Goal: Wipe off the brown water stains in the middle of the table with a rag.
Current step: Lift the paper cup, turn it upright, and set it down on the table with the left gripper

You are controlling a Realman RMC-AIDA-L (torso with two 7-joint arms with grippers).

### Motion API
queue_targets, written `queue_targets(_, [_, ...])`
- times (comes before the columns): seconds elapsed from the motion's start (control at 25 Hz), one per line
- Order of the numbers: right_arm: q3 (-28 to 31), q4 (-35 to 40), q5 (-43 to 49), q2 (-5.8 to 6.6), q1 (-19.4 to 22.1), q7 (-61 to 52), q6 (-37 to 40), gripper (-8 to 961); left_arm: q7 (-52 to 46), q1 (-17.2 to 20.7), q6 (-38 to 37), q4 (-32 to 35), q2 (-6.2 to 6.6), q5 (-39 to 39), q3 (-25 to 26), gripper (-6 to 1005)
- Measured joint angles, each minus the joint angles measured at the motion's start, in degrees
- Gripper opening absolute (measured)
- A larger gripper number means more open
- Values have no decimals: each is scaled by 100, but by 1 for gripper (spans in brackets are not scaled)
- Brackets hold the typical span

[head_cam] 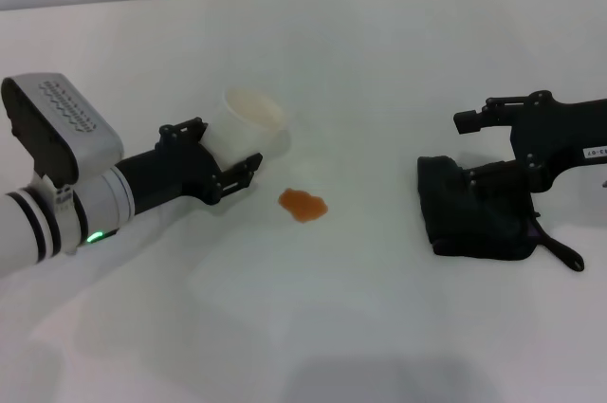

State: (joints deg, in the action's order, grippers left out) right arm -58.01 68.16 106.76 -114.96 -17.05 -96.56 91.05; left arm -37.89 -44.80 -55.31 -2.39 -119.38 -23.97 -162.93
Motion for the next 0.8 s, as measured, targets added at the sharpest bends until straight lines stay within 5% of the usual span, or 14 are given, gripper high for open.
queue_targets(0.8, [-2,-14,3,9,39,-7,80,854,1,411,-513,61,32,-152,8,682])
